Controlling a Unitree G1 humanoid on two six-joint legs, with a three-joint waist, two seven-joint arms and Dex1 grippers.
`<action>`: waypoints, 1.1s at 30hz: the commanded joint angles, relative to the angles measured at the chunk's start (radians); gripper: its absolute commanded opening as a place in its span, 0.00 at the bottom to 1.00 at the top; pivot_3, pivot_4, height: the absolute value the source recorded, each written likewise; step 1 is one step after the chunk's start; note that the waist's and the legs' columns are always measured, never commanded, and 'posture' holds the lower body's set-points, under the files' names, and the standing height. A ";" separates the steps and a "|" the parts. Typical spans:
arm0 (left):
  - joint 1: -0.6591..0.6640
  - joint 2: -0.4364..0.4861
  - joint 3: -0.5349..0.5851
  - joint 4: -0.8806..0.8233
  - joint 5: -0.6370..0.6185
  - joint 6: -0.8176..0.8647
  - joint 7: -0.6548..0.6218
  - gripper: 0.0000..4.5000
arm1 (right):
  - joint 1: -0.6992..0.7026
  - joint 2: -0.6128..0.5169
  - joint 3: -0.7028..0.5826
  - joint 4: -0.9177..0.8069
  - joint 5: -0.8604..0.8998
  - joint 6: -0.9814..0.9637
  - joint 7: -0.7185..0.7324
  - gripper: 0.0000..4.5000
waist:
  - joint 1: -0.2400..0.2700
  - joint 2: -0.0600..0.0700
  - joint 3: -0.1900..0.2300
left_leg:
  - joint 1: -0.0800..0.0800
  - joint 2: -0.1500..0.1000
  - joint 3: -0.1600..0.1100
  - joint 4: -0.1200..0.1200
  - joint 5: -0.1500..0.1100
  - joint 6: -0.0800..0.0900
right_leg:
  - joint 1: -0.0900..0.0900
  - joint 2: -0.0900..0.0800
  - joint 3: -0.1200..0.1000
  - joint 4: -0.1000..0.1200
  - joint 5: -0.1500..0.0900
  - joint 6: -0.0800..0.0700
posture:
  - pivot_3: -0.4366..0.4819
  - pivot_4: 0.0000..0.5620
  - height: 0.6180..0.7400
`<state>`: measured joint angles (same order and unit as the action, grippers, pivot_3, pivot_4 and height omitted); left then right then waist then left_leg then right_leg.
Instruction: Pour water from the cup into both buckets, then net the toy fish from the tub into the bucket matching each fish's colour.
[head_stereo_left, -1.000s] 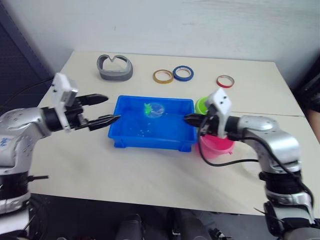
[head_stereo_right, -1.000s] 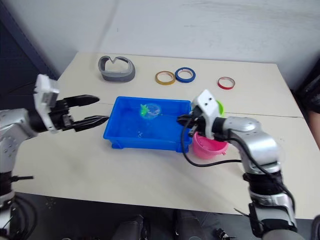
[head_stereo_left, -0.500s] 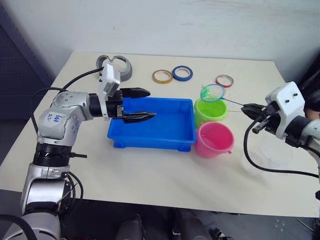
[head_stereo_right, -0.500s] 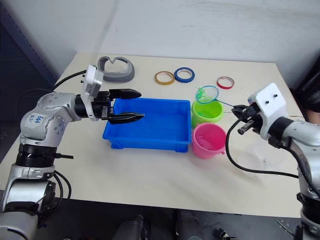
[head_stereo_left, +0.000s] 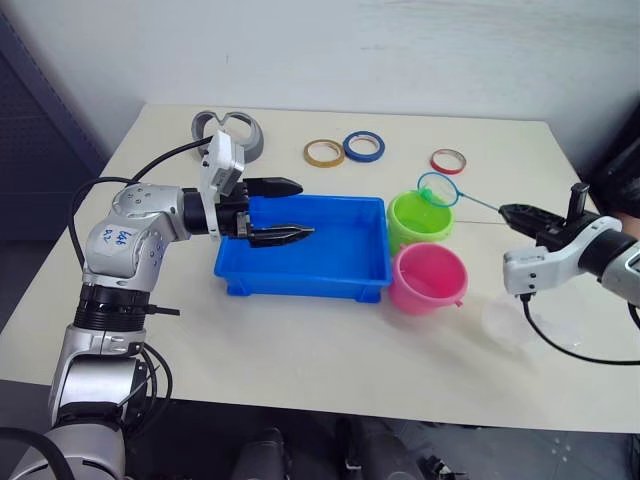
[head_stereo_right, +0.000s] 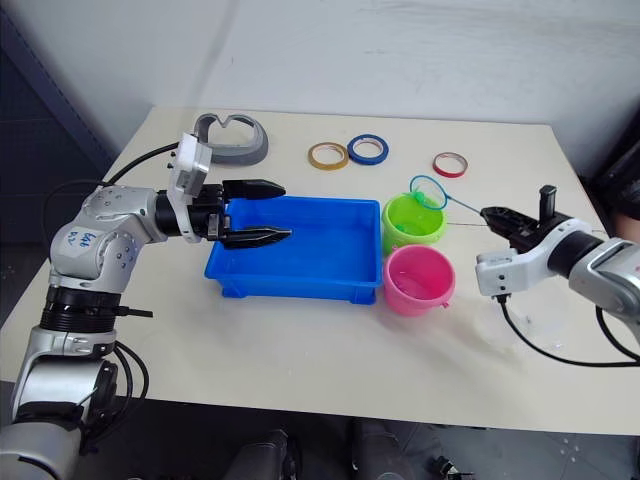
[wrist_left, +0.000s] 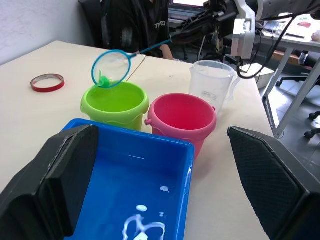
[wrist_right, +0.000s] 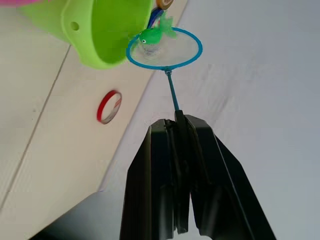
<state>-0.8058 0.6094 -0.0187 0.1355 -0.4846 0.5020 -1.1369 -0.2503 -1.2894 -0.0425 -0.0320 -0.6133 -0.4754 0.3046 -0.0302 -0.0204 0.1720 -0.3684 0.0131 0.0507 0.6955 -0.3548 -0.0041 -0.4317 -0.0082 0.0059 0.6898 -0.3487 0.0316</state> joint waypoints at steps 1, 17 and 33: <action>0.008 0.015 0.024 -0.022 -0.003 -0.014 -0.009 1.00 | -0.018 -0.036 -0.015 0.040 -0.034 -0.080 -0.025 0.00 | 0.002 0.000 0.000 | 0.000 0.000 0.000 0.000 0.000 0.000 | 0.000 0.000 0.000 0.000 0.000 0.000 | 0.48 0.27 1.00; 0.076 0.075 0.031 -0.196 -0.053 0.057 -0.033 1.00 | -0.136 0.189 -0.075 -0.019 0.719 0.250 0.392 0.00 | -0.001 0.000 0.000 | 0.000 0.001 0.000 0.002 0.000 0.000 | 0.000 0.000 0.000 0.004 0.000 0.000 | 0.48 0.27 1.00; 0.505 0.463 0.135 -0.630 -0.199 0.168 -0.194 1.00 | 0.203 0.358 0.094 -0.383 1.078 0.608 0.756 0.00 | 0.002 0.000 0.000 | 0.001 0.001 -0.005 0.002 -0.002 0.003 | 0.005 -0.001 -0.003 -0.002 0.000 0.000 | 0.48 0.27 1.00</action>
<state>-0.3072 1.0669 0.0995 -0.4652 -0.6925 0.6921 -1.3396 -0.0472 -0.9643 -0.0149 -0.4513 0.5865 0.2363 1.0530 -0.0279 -0.0202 0.1721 -0.3671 0.0139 0.0459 0.6970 -0.3568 -0.0006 -0.4264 -0.0091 0.0027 0.6874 -0.3487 0.0315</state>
